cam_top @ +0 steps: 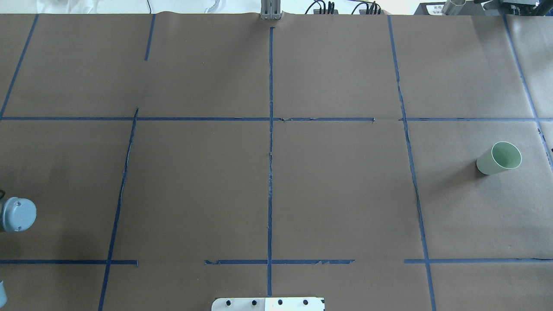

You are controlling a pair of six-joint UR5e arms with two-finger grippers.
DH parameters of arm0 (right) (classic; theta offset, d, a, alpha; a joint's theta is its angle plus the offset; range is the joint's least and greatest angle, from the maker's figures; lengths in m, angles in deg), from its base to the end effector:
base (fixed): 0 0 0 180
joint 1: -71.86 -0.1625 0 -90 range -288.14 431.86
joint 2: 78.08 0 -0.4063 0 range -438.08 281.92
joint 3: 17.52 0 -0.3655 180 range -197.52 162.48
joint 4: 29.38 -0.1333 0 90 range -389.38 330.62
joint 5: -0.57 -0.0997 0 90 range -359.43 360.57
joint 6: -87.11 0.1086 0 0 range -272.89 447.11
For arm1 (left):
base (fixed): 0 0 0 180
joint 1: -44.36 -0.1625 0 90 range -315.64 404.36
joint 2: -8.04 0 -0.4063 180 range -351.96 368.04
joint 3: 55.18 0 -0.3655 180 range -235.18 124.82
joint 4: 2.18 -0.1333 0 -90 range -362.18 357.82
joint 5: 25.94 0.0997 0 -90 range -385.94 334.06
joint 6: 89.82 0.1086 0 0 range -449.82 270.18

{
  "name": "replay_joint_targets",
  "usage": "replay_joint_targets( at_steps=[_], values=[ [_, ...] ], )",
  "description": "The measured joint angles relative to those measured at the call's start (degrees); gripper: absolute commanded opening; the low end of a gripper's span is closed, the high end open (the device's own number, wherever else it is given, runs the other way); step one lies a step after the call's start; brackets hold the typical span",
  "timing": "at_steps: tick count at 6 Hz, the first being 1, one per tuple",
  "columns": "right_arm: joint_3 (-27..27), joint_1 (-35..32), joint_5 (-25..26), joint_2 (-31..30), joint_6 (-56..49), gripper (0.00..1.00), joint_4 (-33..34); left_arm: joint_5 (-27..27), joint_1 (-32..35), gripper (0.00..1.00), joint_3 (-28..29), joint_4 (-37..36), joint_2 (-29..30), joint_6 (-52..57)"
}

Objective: Transfer and stack yellow cup on green cup

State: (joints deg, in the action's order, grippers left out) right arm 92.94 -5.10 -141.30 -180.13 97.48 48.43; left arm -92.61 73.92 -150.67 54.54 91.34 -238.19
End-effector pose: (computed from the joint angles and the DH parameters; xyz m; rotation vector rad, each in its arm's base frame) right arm -0.0422 -0.3943 0.5341 0.1461 -0.9452 -0.2057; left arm 0.2120 -0.3229 0.7124 0.5742 -0.5164 -1.3426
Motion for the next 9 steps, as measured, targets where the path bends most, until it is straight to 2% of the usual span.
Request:
replay_joint_targets(
  at_steps=[2, 3, 4, 6, 7, 9],
  values=[
    [-0.1, 1.39, 0.09, 1.28, 0.12, 1.0, 0.02, 15.01, 3.13, 0.06, 0.56, 7.85, 5.61, 8.05],
    [-0.04, 2.08, 0.09, 2.21, 0.21, 1.0, 0.03, 20.02, 3.5, 0.07, 0.77, 15.3, 6.89, 16.32],
    [0.08, 2.95, 0.18, 3.65, 0.25, 1.0, 0.0, 23.17, 3.7, 0.07, 0.9, 25.75, 7.55, 26.6],
    [-0.05, 5.69, 0.57, 8.49, 0.71, 1.0, 0.0, 24.87, 3.77, 0.07, 1.32, 50.32, 9.76, 47.52],
    [-0.09, 7.92, 0.7, 12.15, 4.05, 1.0, 0.02, 24.97, 3.58, 0.08, 2.83, 58.33, 14.09, 59.15],
    [0.27, 14.67, 4.27, 21.21, 18.3, 1.0, 0.01, 23.61, 2.58, 0.04, 5.68, 65.5, 23.58, 81.82]
  ],
)
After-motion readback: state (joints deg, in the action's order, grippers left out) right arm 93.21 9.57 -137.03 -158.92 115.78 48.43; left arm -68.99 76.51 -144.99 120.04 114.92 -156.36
